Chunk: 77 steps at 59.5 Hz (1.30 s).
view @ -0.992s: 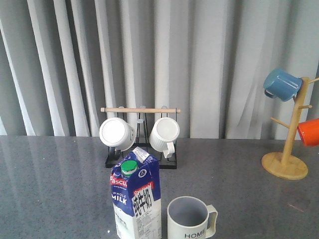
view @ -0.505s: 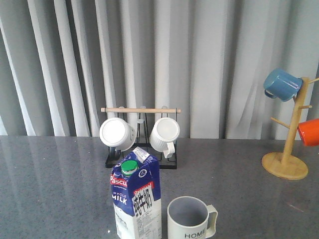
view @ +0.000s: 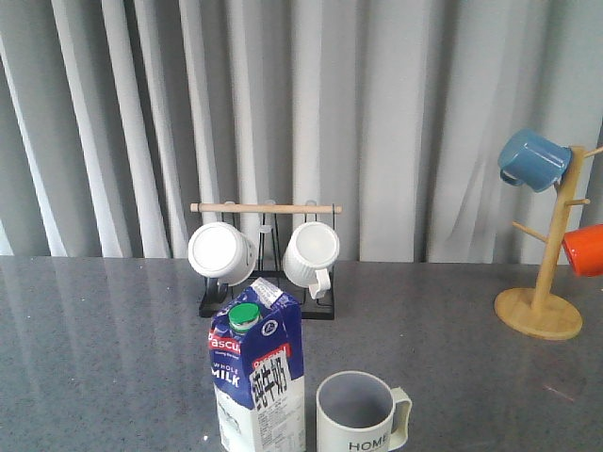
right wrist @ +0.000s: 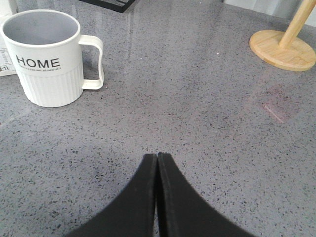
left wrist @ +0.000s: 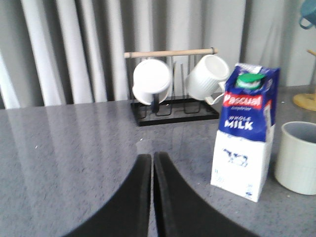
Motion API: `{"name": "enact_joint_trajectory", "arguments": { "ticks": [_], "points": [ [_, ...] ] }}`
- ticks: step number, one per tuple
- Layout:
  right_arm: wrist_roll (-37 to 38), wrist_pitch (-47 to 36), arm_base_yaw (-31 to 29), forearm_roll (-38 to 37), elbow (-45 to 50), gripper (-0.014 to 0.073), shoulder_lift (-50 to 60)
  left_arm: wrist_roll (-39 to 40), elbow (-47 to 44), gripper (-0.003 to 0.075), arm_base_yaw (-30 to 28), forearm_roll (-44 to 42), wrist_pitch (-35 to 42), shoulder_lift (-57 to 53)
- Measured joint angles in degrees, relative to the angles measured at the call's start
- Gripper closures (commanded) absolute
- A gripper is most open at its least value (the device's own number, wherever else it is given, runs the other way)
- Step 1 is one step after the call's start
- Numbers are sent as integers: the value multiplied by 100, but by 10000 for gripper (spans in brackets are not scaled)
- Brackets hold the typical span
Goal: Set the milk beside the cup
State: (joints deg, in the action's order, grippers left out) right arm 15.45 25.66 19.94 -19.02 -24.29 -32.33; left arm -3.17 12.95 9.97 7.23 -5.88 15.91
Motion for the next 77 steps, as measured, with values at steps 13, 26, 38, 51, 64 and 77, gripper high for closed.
{"name": "enact_joint_trajectory", "arguments": {
  "ticks": [13, 26, 38, 51, 64, 77],
  "points": [
    [0, 0, 0, 0, 0, 598, 0, 209, -1403, 727, -893, 195, 354, -1266],
    [0, 0, 0, 0, 0, 598, 0, 123, -1435, 727, -1367, 86, 280, -1652],
    [0, 5, 0, 0, 0, 598, 0, 77, -1435, 727, -1377, -76, 240, -1660],
    [0, 5, 0, 0, 0, 598, 0, 77, -1435, 727, -1377, -81, 240, -1660],
    [0, 5, 0, 0, 0, 598, 0, 77, -1435, 727, -1377, -81, 240, -1660],
    [0, 5, 0, 0, 0, 598, 0, 77, -1435, 727, -1377, -81, 240, -1660]
  ]
}}
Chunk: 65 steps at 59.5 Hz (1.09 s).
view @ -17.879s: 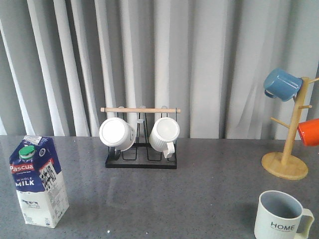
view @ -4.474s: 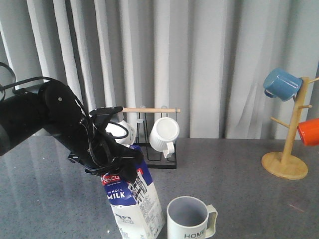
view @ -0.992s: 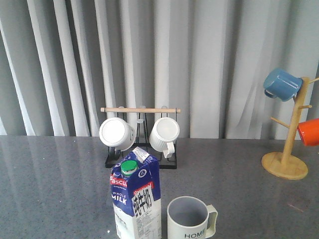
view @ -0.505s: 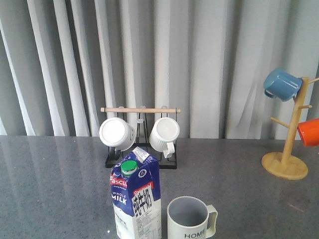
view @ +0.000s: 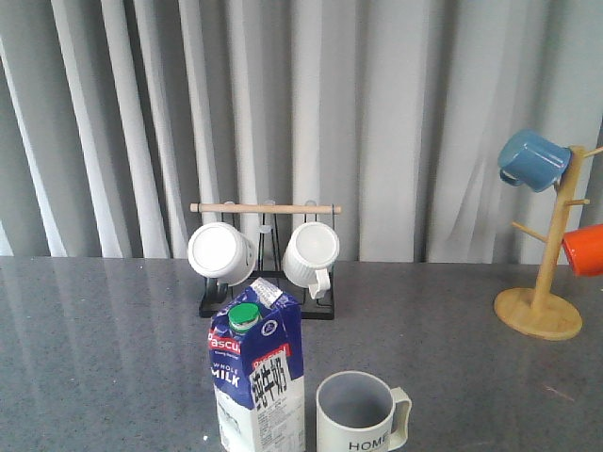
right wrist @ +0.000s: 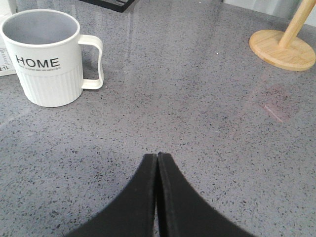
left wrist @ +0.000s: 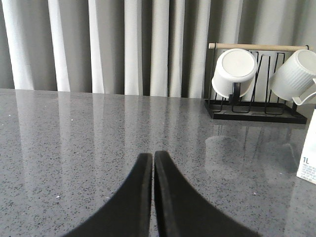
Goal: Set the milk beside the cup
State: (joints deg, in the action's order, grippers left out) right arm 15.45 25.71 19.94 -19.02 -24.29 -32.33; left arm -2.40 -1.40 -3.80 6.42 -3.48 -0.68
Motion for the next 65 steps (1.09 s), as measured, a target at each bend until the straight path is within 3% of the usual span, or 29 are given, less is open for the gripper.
{"name": "enact_joint_trajectory", "arguments": {
  "ticks": [14, 21, 29, 44, 65],
  "points": [
    [-60, -10, 0, 56, 122, 598, 124, 0, 0, 727, 0, 0, 0, 0],
    [-390, -533, -117, 189, 597, 598, 673, 0, 0, 727, 0, 0, 0, 0],
    [-642, -1314, -813, 615, 1440, 598, 1600, 0, 0, 727, 0, 0, 0, 0],
    [-693, -1617, -2015, 1261, 2300, 598, 2888, 0, 0, 727, 0, 0, 0, 0],
    [-969, -2363, -2372, 1636, 2588, 598, 3301, 0, 0, 727, 0, 0, 0, 0]
  ]
}}
